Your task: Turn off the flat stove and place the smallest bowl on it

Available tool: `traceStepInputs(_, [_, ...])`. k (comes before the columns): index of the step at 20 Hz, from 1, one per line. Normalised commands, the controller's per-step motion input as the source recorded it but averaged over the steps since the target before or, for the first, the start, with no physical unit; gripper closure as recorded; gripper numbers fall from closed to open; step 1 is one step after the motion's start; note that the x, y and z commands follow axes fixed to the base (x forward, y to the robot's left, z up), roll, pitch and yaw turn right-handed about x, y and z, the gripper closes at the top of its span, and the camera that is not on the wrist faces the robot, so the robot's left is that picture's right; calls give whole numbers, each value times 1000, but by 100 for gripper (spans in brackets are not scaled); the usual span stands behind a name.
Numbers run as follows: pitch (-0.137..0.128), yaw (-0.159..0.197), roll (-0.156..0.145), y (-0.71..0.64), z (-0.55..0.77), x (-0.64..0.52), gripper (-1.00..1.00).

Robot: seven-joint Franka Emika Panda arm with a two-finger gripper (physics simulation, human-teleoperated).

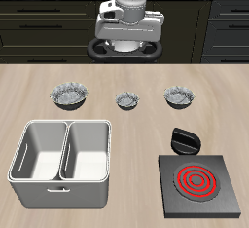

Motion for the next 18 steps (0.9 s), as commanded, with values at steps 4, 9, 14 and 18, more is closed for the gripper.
traceStepInputs(4, [9, 26, -2, 141, 15, 222, -100])
traceStepInputs(9, [-15, 25, 11, 165, 93, 189, -100])
traceStepInputs(14, [1, 17, 16, 172, 43, 177, -100])
traceStepInputs(18, [14, 30, 35, 320, -44, 202, -100])
